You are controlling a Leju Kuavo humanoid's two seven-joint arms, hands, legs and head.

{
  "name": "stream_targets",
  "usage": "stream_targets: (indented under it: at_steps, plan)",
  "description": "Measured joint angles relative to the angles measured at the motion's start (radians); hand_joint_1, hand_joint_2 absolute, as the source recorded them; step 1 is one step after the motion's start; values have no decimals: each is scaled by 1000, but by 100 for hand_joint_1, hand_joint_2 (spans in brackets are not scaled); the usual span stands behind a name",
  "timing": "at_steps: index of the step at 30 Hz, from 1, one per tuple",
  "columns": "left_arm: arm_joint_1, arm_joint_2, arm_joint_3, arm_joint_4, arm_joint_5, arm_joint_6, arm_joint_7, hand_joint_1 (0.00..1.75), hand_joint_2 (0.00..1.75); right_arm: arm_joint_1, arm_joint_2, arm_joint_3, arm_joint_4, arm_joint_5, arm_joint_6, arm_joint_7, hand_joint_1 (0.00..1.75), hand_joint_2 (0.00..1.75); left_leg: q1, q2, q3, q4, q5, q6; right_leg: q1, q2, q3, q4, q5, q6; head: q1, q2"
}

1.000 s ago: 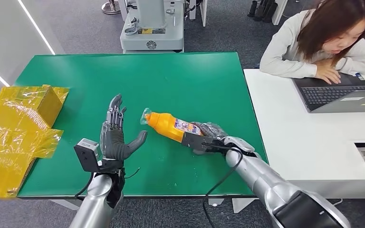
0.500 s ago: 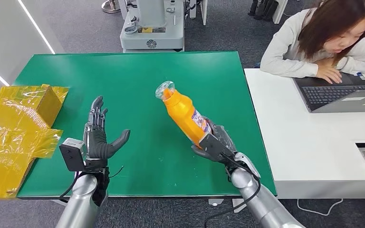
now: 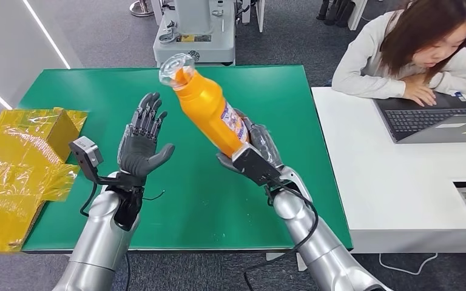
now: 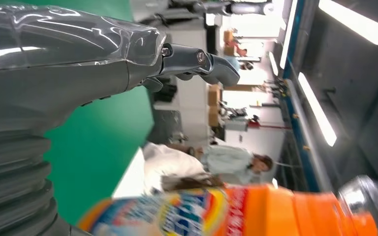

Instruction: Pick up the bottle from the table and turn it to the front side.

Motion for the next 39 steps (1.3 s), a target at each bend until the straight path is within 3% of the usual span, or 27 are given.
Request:
stream_targets:
  at_steps: [11,19,23,34,38,39]
  plan:
    - [-54,3,-32,2,95,-42,39,0,175,-104,65,90,153,50,20,37,175,175,0,0,-1,0,0,0,0,0,-1,0,0,0,0,0]
    - [-60,10,-57,2,100,-39,52,0,175,-143,81,117,257,76,22,44,175,175,0,0,-1,0,0,0,0,0,-1,0,0,0,0,0]
    - [-60,14,-67,2,96,-36,55,175,175,-159,86,120,289,82,21,44,175,175,0,0,-1,0,0,0,0,0,-1,0,0,0,0,0]
    - [-64,18,-99,12,76,-28,47,175,175,-170,87,120,324,82,12,43,170,175,0,0,-1,0,0,0,0,0,-1,0,0,0,0,0]
    - [-67,18,-108,22,42,3,21,175,175,-170,87,120,332,82,9,39,0,175,0,0,-1,0,0,0,0,0,-1,0,0,0,0,0]
    - [-68,19,-113,23,9,34,9,175,175,-169,87,120,333,82,7,38,0,175,0,0,-1,0,0,0,0,0,-1,0,0,0,0,0]
